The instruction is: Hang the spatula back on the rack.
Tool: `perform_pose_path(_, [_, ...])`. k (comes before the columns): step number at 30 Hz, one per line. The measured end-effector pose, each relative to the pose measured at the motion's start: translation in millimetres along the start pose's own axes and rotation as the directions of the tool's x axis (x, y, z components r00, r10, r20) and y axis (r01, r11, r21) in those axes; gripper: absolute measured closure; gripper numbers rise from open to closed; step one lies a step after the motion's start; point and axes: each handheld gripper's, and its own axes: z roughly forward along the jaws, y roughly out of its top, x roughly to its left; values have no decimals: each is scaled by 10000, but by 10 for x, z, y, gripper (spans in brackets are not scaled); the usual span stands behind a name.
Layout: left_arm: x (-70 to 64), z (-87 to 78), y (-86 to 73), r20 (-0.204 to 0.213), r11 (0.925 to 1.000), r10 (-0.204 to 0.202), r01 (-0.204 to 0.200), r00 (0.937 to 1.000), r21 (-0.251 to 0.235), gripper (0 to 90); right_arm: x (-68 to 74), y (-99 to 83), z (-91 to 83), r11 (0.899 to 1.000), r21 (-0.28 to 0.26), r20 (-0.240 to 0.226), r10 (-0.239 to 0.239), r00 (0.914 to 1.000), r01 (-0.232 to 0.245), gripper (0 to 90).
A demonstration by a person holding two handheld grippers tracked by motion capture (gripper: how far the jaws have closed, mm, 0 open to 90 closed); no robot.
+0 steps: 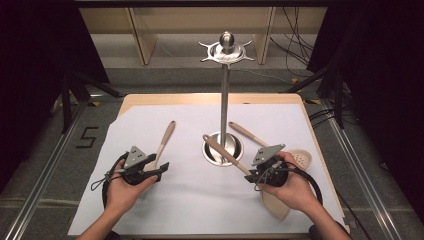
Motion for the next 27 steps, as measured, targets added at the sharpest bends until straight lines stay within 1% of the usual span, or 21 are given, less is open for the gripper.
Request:
perform_pose_path(3, [0,-5,6,4,9999,117,-117,9999,-23,405,-2,1,-1,9998,-221,43,-29,10000,30,792])
perform_pose_path(4, [-1,-5,6,10,9999,101,-101,9999,-44,405,4,7,-19,9999,-141,22,83,10000,-82,792])
perform_pose_path(5, [-2,-5,7,11,9999,96,-96,10000,-59,405,-2,3,-14,9994,-359,97,24,9999,-21,792])
perform_pose_path(6, [-5,-7,8,19,9999,84,-83,10000,-77,405,-21,8,-3,9983,-531,-51,-247,9997,244,792])
perform_pose_path(7, [-2,-7,11,115,9999,80,-79,9999,-111,405,-4,7,-18,9985,-541,37,-69,10000,71,792])
perform_pose_path(9, [-16,-14,25,202,9995,99,-93,9997,-288,404,1,15,-37,9981,-620,12,-8,10000,8,792])
perform_pose_path(10, [-29,-24,39,209,9991,209,-201,9996,-361,404,-3,11,-33,9964,-827,171,-153,9997,167,792])
perform_pose_path(11, [-45,-24,51,330,9985,207,-190,9992,-504,404,-4,15,-44,9961,-867,306,-108,9995,134,792])
perform_pose_path(12, [-68,-31,69,406,9974,313,-286,9987,-661,404,-17,18,-64,9963,-815,265,-260,9993,281,792])
perform_pose_path(13, [-92,-41,92,457,9957,486,-448,9978,-811,404,1,23,-53,9933,-1146,236,-89,9997,115,792])
perform_pose_path(14, [-147,-54,144,586,9916,750,-682,9955,-1098,404,15,28,-67,9929,-1191,249,80,9997,-50,792])
perform_pose_path(15, [-147,-54,144,586,9916,750,-682,9955,-1098,404,18,33,-69,9931,-1173,448,136,9989,-83,792])
perform_pose_path(17, [-208,-61,205,928,9874,886,-751,9917,-1395,404,13,39,-86,9933,-1152,417,50,9991,-2,792])
perform_pose_path(18, [-239,-69,239,1053,9859,962,-802,9898,-1467,403,30,43,-82,9910,-1331,363,218,9991,-167,792])
perform_pose_path(19, [-271,-73,273,1202,9846,967,-773,9880,-1569,403,31,51,-101,9916,-1293,321,112,9994,-70,792])
perform_pose_path(20, [-295,-77,306,1383,9834,998,-766,9854,-1643,403,30,56,-94,9877,-1565,427,33,9991,34,792])
perform_pose_path(22, [-350,-79,370,1800,9826,862,-538,9799,-1780,402,43,71,-123,9876,-1570,302,87,9995,-38,792])
perform_pose_path(23, [-378,-83,401,1926,9821,852,-498,9776,-1814,402,29,82,-138,9853,-1708,393,18,9992,49,792])
perform_pose_path(24, [-408,-80,432,2069,9809,844,-448,9747,-1890,402,44,86,-143,9841,-1775,370,150,9992,-82,792])
perform_pose_path(25, [-439,-86,466,2163,9805,883,-465,9723,-1911,407,39,93,-150,9802,-1974,617,-28,9981,149,792])
perform_pose_path(27, [-503,-83,539,2445,9767,965,-445,9648,-2102,410,46,99,-168,9812,-1928,484,71,9988,24,792])
